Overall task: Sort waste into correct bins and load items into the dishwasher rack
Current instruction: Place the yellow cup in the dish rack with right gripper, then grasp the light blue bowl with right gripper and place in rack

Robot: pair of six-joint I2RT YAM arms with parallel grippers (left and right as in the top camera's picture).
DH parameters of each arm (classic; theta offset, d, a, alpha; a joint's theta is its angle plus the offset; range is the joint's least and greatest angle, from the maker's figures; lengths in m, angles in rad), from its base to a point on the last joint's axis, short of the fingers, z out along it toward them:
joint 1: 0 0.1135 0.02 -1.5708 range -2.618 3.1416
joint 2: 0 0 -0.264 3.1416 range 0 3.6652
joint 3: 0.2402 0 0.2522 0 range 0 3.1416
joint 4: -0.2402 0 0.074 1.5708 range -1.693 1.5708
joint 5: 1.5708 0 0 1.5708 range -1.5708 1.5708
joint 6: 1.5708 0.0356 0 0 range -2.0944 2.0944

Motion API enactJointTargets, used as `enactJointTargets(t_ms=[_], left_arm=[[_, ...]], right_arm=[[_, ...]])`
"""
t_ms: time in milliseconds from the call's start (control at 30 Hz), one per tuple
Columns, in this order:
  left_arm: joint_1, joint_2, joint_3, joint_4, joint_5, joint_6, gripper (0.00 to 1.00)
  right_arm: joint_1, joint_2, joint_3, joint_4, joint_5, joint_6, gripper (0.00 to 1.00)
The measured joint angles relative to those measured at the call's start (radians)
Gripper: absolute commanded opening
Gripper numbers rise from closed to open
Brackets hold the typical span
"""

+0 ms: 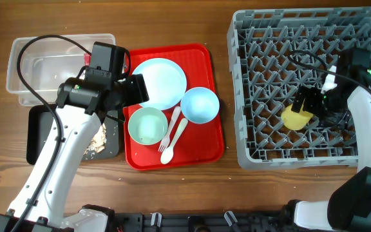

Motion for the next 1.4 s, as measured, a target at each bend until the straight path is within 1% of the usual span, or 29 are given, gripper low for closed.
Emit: enactJointTargets(t_ms=[67, 100, 133, 167, 233, 300, 333, 367, 400, 467, 500, 533, 567, 667, 733, 767, 800, 833, 933, 1000, 1067, 1167, 1200, 1400], left_arm=[[0.000, 0.000, 0.000, 0.000, 0.000, 0.000, 0.74], [0.000, 0.000, 0.000, 0.000, 0.000, 0.000, 0.74], [0.000, 0.000, 0.000, 0.000, 0.000, 0.000, 0.74], [0.000, 0.000, 0.000, 0.000, 0.000, 0.000, 0.76], [0.000, 0.000, 0.000, -0.001, 0.000, 0.000, 0.77], [0.000, 0.000, 0.000, -0.019, 0.000, 0.000, 0.78], [0.000, 0.000, 0.000, -0.041, -0.001, 0.000, 0.79], [0.000, 0.000, 0.000, -0.058, -0.009, -0.006, 0.82], [0.000, 0.000, 0.000, -0.102, -0.038, -0.031, 0.85], [0.009, 0.000, 0.000, -0.171, -0.096, -0.092, 0.89], [0.019, 0.000, 0.000, -0.181, -0.106, -0.106, 0.95], [0.046, 0.000, 0.000, -0.195, -0.117, -0.118, 0.98], [0.070, 0.000, 0.000, -0.197, -0.124, -0.130, 0.99], [0.143, 0.000, 0.000, -0.198, -0.139, -0.139, 1.00], [0.156, 0.000, 0.000, -0.197, -0.140, -0.140, 1.00], [0.157, 0.000, 0.000, -0.197, -0.142, -0.140, 1.00], [0.157, 0.000, 0.000, -0.197, -0.142, -0.140, 1.00], [0.157, 0.000, 0.000, -0.198, -0.142, -0.140, 1.00], [0.157, 0.000, 0.000, -0.198, -0.143, -0.139, 1.00], [0.157, 0.000, 0.000, -0.198, -0.143, -0.140, 1.00], [0.157, 0.000, 0.000, -0.198, -0.143, -0.139, 1.00], [0.157, 0.000, 0.000, -0.198, -0.142, -0.140, 1.00], [0.157, 0.000, 0.000, -0.198, -0.142, -0.139, 1.00], [0.157, 0.000, 0.000, -0.198, -0.142, -0.140, 1.00]], right_arm=[[0.000, 0.000, 0.000, 0.000, 0.000, 0.000, 0.99], [0.000, 0.000, 0.000, 0.000, 0.000, 0.000, 0.96], [0.000, 0.000, 0.000, 0.000, 0.000, 0.000, 0.95], [0.000, 0.000, 0.000, 0.000, 0.000, 0.002, 0.94], [0.000, 0.000, 0.019, -0.016, -0.005, 0.003, 0.94], [0.003, -0.030, 0.092, -0.010, -0.067, -0.004, 0.93], [0.011, -0.061, 0.122, 0.021, -0.123, -0.022, 0.93], [0.029, -0.094, 0.136, 0.061, -0.177, -0.035, 0.93], [0.082, -0.144, 0.155, 0.110, -0.257, -0.052, 0.92], [0.212, -0.172, 0.165, 0.151, -0.317, -0.065, 0.92], [0.252, -0.169, 0.164, 0.156, -0.326, -0.065, 0.91], [0.339, -0.160, 0.164, 0.174, -0.321, -0.066, 0.89], [0.394, -0.148, 0.164, 0.198, -0.293, -0.056, 0.87], [0.566, -0.068, 0.164, 0.229, -0.213, -0.021, 0.79], [0.620, -0.002, 0.164, 0.245, -0.167, -0.006, 0.75], [0.657, 0.066, 0.165, 0.263, -0.120, 0.023, 0.69], [0.670, 0.105, 0.165, 0.270, -0.093, 0.042, 0.67], [0.684, 0.181, 0.164, 0.282, -0.065, 0.071, 0.62], [0.686, 0.293, 0.164, 0.298, -0.035, 0.113, 0.52], [0.686, 0.353, 0.164, 0.310, -0.025, 0.142, 0.44], [0.686, 0.383, 0.164, 0.312, -0.022, 0.160, 0.40], [0.686, 0.416, 0.164, 0.312, -0.018, 0.171, 0.15], [0.686, 0.417, 0.164, 0.312, -0.018, 0.174, 0.05], [0.686, 0.412, 0.178, 0.297, -0.017, 0.186, 0.04]])
